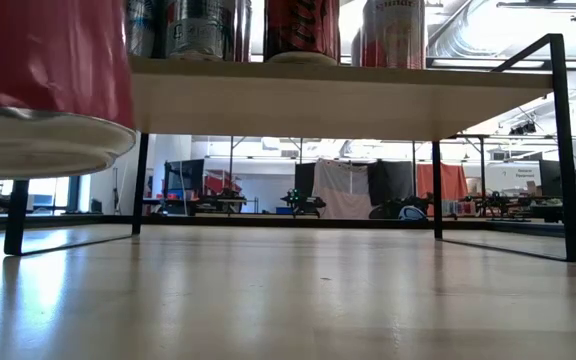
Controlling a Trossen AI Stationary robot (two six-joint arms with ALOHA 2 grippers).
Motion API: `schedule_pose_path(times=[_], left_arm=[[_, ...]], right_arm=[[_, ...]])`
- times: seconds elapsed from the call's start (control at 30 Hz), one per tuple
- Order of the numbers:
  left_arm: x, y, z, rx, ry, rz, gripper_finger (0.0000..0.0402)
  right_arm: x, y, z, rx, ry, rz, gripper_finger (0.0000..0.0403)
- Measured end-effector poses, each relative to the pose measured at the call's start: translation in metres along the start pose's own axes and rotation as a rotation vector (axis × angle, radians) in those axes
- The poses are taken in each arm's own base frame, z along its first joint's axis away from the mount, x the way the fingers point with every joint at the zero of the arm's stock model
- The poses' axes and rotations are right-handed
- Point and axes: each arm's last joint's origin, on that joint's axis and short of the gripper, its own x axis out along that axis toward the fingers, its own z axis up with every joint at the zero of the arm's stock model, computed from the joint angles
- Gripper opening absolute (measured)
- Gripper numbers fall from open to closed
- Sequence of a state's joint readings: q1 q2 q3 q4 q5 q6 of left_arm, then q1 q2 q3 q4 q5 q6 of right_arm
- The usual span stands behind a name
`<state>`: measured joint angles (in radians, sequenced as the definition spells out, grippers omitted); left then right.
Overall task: Place canned beverage on shelf
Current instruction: Move the pink white soda can to the bottom center of the table
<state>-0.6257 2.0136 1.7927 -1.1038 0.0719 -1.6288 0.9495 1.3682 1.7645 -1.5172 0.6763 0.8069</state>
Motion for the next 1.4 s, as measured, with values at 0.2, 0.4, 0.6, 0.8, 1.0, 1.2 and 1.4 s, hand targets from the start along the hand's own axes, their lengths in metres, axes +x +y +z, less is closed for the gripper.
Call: schedule_pose_path(times=[0.2, 0.4, 0.6, 0.8, 1.0, 1.2, 1.4], left_arm=[[0.0, 0.0, 0.001, -0.135, 0.009, 0.0, 0.0285], [0.003, 0.003, -0.007, -0.359, -0.009, 0.01, 0.0285], [0.009, 0.005, -0.003, -0.513, -0.076, 0.002, 0.0285], [0.02, 0.01, 0.004, -0.619, -0.107, 0.013, 0.0285], [0.029, 0.014, 0.006, -0.648, -0.117, 0.012, 0.0291], [0.03, 0.015, 0.012, -0.614, -0.14, 0.019, 0.0316], [0.029, 0.014, 0.021, -0.562, -0.127, 0.015, 0.0345]], right_arm=[[0.006, 0.009, -0.008, -0.002, 0.008, 0.012, 0.0376], [0.002, 0.011, -0.012, 0.004, 0.016, 0.025, 0.0376], [0.002, 0.01, -0.011, 0.038, -0.02, -0.009, 0.0376], [0.004, 0.01, -0.011, 0.164, 0.005, 0.006, 0.0376], [0.001, 0.013, -0.013, 0.209, 0.015, 0.031, 0.0376], [0.004, 0.022, -0.011, 0.236, 0.013, 0.067, 0.0376], [0.013, 0.034, -0.012, 0.214, 0.042, 0.063, 0.0376]])
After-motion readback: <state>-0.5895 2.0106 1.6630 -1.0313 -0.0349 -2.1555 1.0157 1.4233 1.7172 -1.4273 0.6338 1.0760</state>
